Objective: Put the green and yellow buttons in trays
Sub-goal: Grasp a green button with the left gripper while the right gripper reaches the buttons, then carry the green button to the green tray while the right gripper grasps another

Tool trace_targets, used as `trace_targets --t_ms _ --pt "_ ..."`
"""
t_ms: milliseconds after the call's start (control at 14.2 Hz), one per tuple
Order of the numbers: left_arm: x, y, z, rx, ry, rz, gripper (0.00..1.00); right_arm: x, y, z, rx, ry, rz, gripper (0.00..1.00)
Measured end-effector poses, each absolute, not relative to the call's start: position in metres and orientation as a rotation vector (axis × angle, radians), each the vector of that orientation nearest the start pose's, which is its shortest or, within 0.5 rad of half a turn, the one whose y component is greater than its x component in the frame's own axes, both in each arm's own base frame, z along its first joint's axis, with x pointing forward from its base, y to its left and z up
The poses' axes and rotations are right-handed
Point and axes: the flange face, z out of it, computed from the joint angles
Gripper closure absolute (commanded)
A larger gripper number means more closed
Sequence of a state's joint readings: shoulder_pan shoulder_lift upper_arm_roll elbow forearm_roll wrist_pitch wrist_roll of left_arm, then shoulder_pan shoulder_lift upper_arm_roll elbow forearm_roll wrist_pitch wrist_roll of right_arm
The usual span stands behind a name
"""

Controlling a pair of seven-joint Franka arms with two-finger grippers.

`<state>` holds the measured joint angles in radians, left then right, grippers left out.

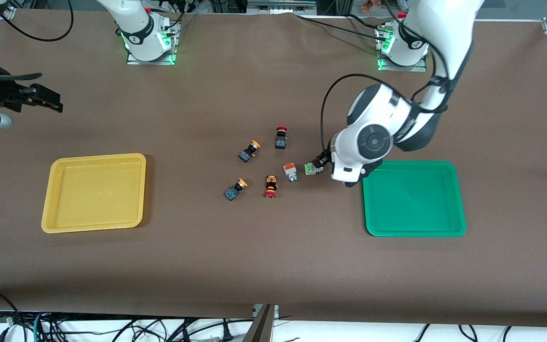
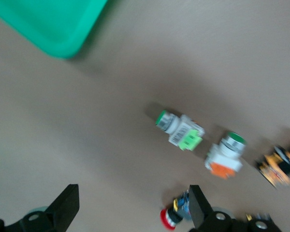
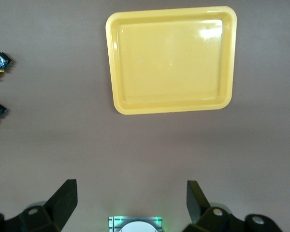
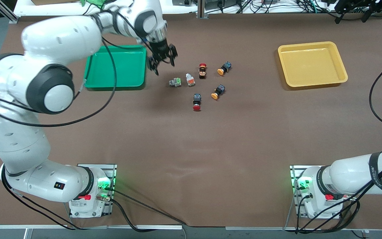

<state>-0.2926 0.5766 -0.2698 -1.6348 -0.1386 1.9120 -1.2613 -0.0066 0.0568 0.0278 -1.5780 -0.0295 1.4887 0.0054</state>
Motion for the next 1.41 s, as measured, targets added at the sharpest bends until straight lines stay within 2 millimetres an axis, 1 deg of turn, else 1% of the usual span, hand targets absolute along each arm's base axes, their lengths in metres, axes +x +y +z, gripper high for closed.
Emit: trace_targets --t_ms 70,141,211,282,423,493,563,634,775,915,986,1127,1197,1268,1338,1408 --pt "0.553 -0.347 0.252 -2.762 -1.207 0.606 0.0 0.566 0.01 0.578 -3.161 -0.031 0.221 0.0" --pt "0.553 -0.351 0.234 -2.751 -1.252 0.599 0.0 0.569 0.012 0.573 -3.16 -0.036 0.228 0.0" --pt "0.556 -0.354 0.22 -2.752 -1.302 0.582 0.0 0.574 0.016 0.563 -3.156 -0.046 0.254 0.0" --pt "0.56 -0.353 0.214 -2.756 -1.34 0.564 0.0 0.578 0.02 0.551 -3.153 -0.058 0.283 0.0" --pt "0.569 -0.348 0.209 -2.773 -1.39 0.528 0.0 0.588 0.033 0.529 -3.15 -0.094 0.32 0.0" --pt "0.571 -0.347 0.205 -2.775 -1.402 0.521 0.0 0.595 0.045 0.517 -3.15 -0.116 0.317 0.0" --pt "0.57 -0.346 0.197 -2.772 -1.406 0.524 0.0 0.603 0.062 0.503 -3.155 -0.12 0.3 0.0" --pt "0.57 -0.345 0.19 -2.765 -1.409 0.528 0.0 0.611 0.081 0.485 -3.162 -0.088 0.279 0.0" --pt "0.572 -0.341 0.177 -2.752 -1.42 0.533 0.0 0.627 0.123 0.443 -3.174 0.038 0.236 0.0" --pt "0.57 -0.342 0.172 -2.748 -1.418 0.539 0.25 0.635 0.167 0.397 -3.18 0.171 0.223 0.0" --pt "0.568 -0.345 0.172 -2.752 -1.407 0.54 0.49 0.637 0.185 0.376 -3.179 0.239 0.212 0.0" --pt "0.562 -0.355 0.171 -2.77 -1.349 0.514 0.65 0.64 0.221 0.343 -3.161 0.383 0.151 0.0" --pt "0.558 -0.362 0.172 -2.782 -1.314 0.496 0.69 0.64 0.239 0.329 -3.139 0.47 0.107 0.0" --pt "0.555 -0.366 0.172 -2.789 -1.292 0.484 0.75 0.64 0.259 0.317 -3.108 0.565 0.059 0.0" --pt "0.556 -0.367 0.177 -2.795 -1.276 0.475 0.86 0.637 0.281 0.305 -3.069 0.665 0.015 0.0" --pt "0.555 -0.368 0.176 -2.802 -1.256 0.478 0.96 0.631 0.305 0.291 -3.028 0.759 -0.017 0.0"
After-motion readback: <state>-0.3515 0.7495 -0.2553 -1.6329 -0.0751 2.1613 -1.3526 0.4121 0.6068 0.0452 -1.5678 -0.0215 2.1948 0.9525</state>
